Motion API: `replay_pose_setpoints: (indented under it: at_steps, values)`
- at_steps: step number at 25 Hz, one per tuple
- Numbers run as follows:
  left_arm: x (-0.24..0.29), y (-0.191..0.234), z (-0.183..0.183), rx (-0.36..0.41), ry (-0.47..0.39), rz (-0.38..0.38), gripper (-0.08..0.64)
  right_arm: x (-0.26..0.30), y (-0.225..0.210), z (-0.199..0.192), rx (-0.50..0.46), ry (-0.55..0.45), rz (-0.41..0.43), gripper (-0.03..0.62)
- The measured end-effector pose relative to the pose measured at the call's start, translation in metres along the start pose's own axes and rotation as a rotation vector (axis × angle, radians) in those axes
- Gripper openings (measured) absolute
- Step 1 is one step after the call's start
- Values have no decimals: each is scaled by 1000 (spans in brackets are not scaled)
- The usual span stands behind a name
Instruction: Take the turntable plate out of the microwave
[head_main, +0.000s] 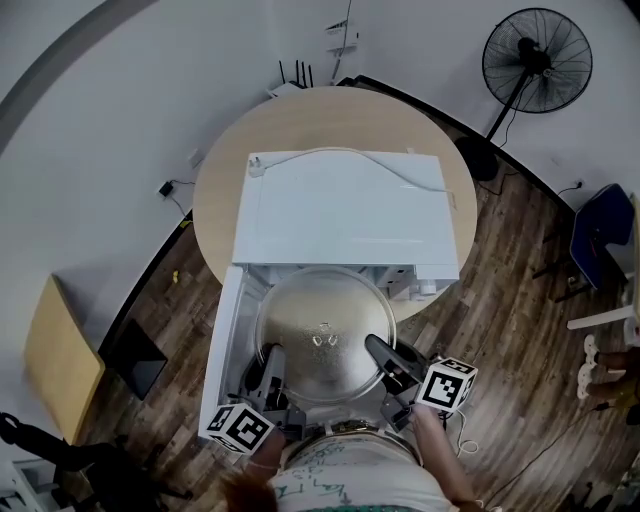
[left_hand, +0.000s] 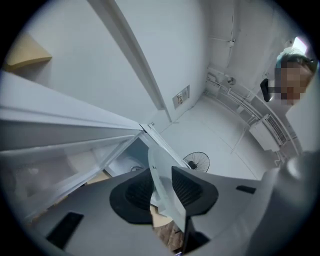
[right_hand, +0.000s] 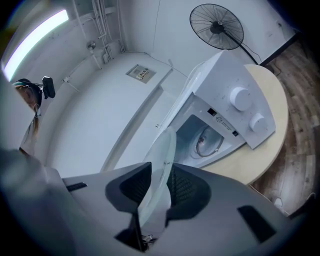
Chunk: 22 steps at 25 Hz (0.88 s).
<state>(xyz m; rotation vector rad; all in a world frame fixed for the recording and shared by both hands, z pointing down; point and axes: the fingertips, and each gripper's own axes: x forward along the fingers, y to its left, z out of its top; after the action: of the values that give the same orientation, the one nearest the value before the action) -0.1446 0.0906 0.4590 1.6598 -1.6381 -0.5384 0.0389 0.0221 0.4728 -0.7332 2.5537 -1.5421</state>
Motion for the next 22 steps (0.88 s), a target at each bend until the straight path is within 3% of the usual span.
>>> replay_pose_setpoints:
  at_steps: [8,16,22]
  values:
    - [31,-18,23,-50,-58,-29,114,13,15,51,-73,-19,28,83]
    - [78,-35,40,-18,-83,-21,115,31,4,100,-72,-11,38,83]
    - [101,-27,43,-82,-88,-13,115,50,-3,117,-86,30,10,87]
